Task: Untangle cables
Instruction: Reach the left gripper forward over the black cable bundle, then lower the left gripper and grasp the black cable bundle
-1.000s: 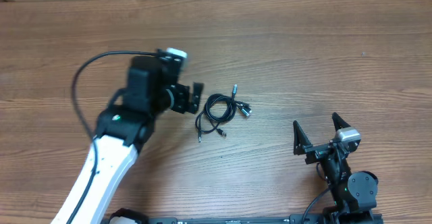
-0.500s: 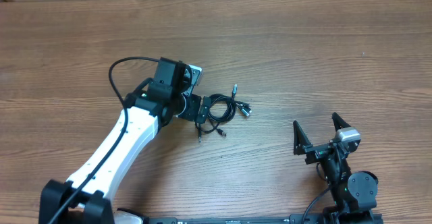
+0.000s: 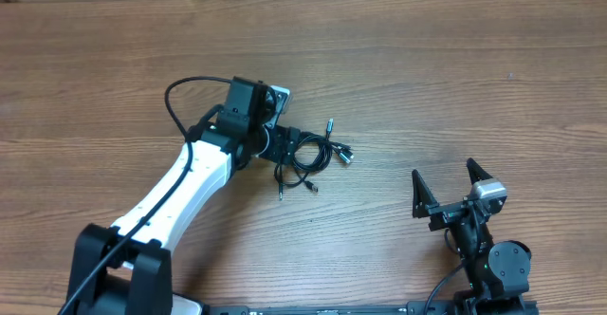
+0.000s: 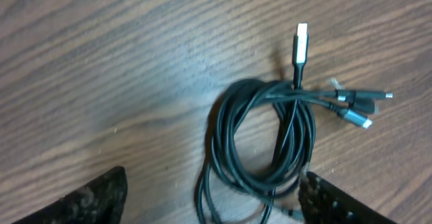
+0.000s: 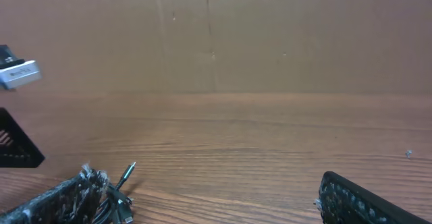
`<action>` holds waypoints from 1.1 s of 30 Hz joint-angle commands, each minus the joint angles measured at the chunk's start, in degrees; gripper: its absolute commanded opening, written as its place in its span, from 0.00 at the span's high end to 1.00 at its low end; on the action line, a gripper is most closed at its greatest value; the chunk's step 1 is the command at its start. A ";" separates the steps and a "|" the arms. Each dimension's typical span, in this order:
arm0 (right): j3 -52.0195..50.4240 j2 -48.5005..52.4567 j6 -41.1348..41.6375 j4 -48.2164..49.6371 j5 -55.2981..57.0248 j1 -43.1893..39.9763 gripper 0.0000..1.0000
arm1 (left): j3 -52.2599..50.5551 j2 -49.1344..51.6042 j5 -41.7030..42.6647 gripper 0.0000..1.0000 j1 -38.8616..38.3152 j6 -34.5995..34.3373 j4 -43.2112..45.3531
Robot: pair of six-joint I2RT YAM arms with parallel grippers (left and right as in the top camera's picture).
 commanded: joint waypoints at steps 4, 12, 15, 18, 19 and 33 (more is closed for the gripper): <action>-0.61 -0.52 -0.46 0.24 0.48 0.28 0.00 | 1.27 4.33 0.90 0.27 -2.56 -0.15 2.54; -0.61 -0.52 -0.46 0.24 0.48 0.28 0.00 | 1.27 9.64 0.72 0.34 -3.96 -0.13 2.71; -0.61 -0.52 -0.46 0.24 0.48 0.28 0.00 | 1.27 11.34 0.61 0.35 -3.96 -0.11 2.91; -0.61 -0.52 -0.46 0.24 0.48 0.28 0.00 | 1.27 12.92 -0.72 0.41 -3.96 -0.13 3.32; -0.61 -0.52 -0.44 0.24 0.48 0.28 0.00 | 1.27 13.44 -1.29 0.44 -3.96 -0.11 3.37; -0.61 -0.52 -0.46 0.26 0.48 0.28 0.00 | 4.94 9.16 -1.70 0.96 -3.91 -0.57 -0.37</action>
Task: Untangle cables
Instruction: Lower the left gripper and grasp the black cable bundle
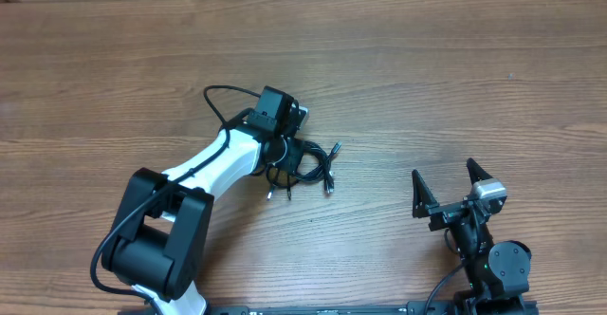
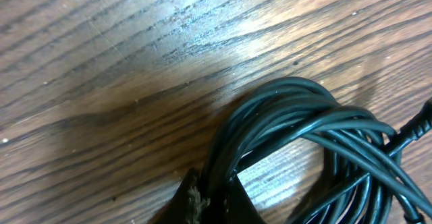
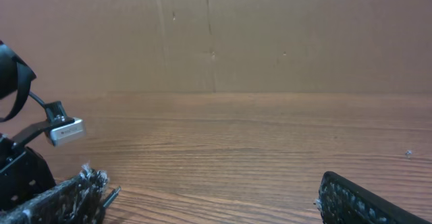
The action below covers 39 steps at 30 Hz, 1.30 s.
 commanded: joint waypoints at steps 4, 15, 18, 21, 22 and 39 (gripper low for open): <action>-0.61 -0.52 -0.44 0.24 0.48 0.28 0.00 | 4.02 -8.63 -0.15 0.95 -0.04 -0.42 -2.40; -0.61 -0.52 -0.42 0.24 0.48 0.28 0.00 | 4.00 -12.33 -0.15 0.95 0.00 -0.42 -10.60; -0.61 -0.52 -0.42 0.26 0.48 0.26 0.00 | 4.00 -12.33 -0.17 0.92 0.00 -0.42 -11.13; -0.61 -0.52 -0.44 0.26 0.52 0.26 0.00 | 3.98 -12.31 -0.15 0.91 -0.02 -0.44 -11.45; -0.61 -0.52 -0.44 0.26 0.52 0.26 0.00 | 3.93 -12.31 -0.15 0.92 -0.02 -0.44 -11.52; -0.59 -0.52 16.98 1.40 -1.84 0.28 0.00 | 3.91 -12.31 -0.11 0.91 -0.02 -0.44 -12.31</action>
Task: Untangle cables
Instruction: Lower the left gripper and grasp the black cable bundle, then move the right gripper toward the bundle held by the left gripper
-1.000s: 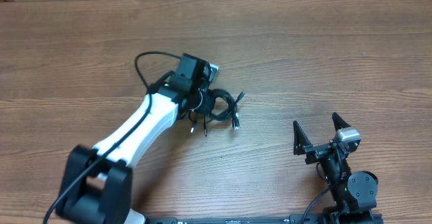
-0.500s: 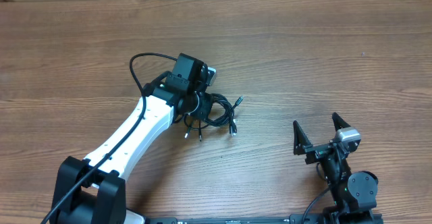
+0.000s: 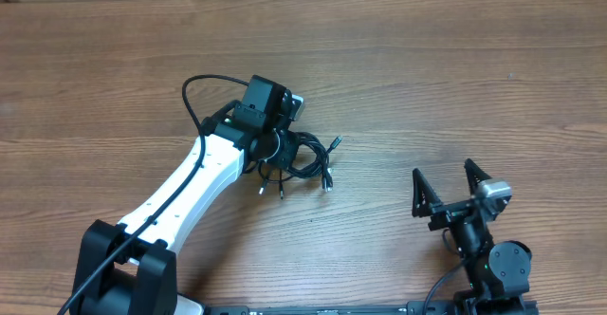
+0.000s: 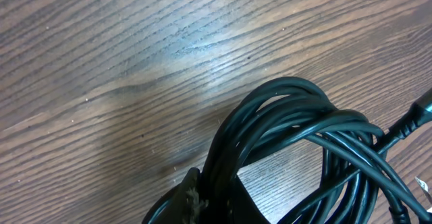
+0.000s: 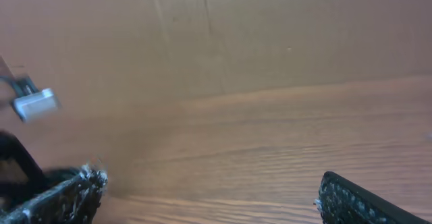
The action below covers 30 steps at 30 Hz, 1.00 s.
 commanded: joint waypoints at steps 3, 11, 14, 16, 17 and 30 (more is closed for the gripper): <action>-0.57 -0.50 8.09 0.46 -5.01 0.28 0.00 | 0.66 -0.28 0.26 0.92 -0.02 -0.44 -0.66; 4.74 0.04 7.10 -5.88 -11.02 0.28 0.00 | 0.66 -0.28 5.22 0.96 -1.20 13.62 0.81; 7.80 2.25 5.46 -9.05 -13.49 0.28 0.00 | 0.66 -0.28 5.22 0.96 -2.34 20.39 1.36; 10.23 4.55 5.44 -11.74 -13.66 0.28 0.00 | 0.66 -0.28 5.25 0.96 -2.99 23.52 1.79; 11.72 6.21 5.44 -13.14 -13.66 0.28 0.00 | 0.66 -0.28 5.27 0.96 -3.30 24.37 2.03; 35.54 36.94 1.53 -29.14 -17.53 0.28 0.00 | 0.66 -0.28 20.11 0.95 -6.08 24.55 9.94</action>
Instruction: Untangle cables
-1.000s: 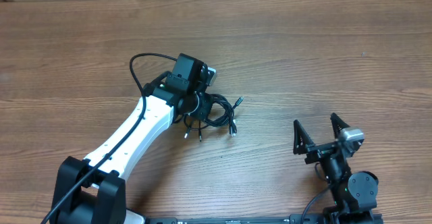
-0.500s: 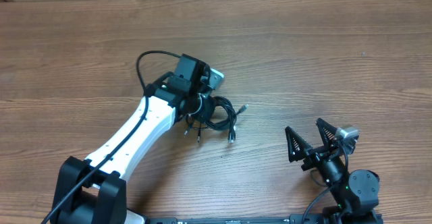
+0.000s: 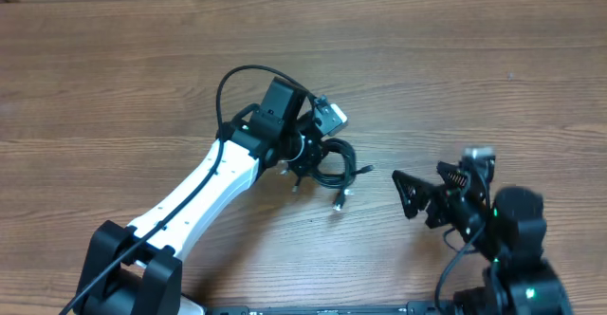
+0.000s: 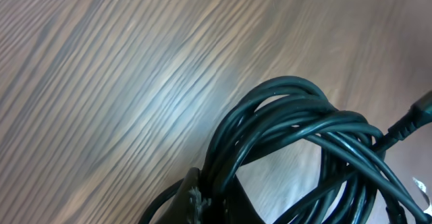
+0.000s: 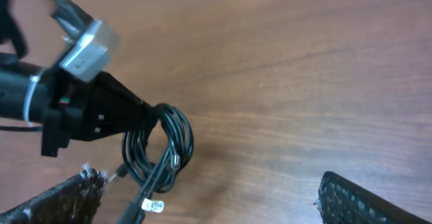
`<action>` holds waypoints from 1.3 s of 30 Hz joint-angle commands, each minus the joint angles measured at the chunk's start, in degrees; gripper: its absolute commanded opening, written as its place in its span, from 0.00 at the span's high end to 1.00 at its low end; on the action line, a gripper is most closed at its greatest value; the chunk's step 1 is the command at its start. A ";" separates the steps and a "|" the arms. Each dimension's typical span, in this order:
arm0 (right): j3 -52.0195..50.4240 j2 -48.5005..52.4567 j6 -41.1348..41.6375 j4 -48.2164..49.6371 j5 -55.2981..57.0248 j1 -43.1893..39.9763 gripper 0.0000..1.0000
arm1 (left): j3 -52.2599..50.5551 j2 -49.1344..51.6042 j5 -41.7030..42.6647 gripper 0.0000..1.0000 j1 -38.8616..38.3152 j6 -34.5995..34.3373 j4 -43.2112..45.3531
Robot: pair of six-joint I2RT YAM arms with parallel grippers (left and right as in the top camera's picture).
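A coil of black cables [image 3: 332,163] with several plug ends hangs from my left gripper [image 3: 302,154], which is shut on one side of the loops. In the left wrist view the cable coil [image 4: 297,129] fills the frame and the left gripper [image 4: 210,200] pinches several strands; the table below looks blurred. My right gripper [image 3: 424,190] is open, tilted down and turned left toward the bundle, a short way off. From the right wrist view the cable coil [image 5: 145,150] hangs under the left gripper [image 5: 101,113], with a silver plug [image 5: 154,206] dangling by my right gripper [image 5: 209,204].
Everything sits over a wooden table [image 3: 493,78]. A brown cardboard wall runs along its far edge. The left arm's own black cable [image 3: 237,78] loops above its wrist.
My left gripper has moved right with the bundle and turned. The right arm has left its upright pose, tilted down and turned left, so the bundle now shows in its wrist view.
The left gripper was open over the coil lying on the table. Then it was shut on the coil's loops. It kept hold while shifting slightly, and now holds the bundle further right, near the open right gripper, which stayed back until now.
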 commanded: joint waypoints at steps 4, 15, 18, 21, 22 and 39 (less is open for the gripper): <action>15.23 13.27 -3.43 -8.39 -1.95 0.20 0.00 | 0.66 -0.28 8.00 0.94 -0.90 1.05 1.86; 18.75 19.98 -3.26 -3.93 -12.74 0.22 0.10 | 0.66 -0.31 11.30 0.96 -1.38 5.49 2.89; 18.75 21.07 -3.87 -4.87 -12.72 0.22 0.21 | 0.66 -0.31 11.02 0.96 -2.60 8.57 4.48; 18.71 22.34 -4.11 -6.82 -12.74 0.22 0.35 | 0.66 -0.31 10.88 0.96 -3.54 9.64 6.80; 18.71 22.77 -4.15 -7.65 -12.72 0.22 0.37 | 0.66 -0.31 10.93 0.96 -3.54 9.62 7.56; 18.56 29.14 -5.14 -13.79 -12.55 0.22 0.73 | 0.90 -0.37 17.03 0.96 -3.48 3.76 13.66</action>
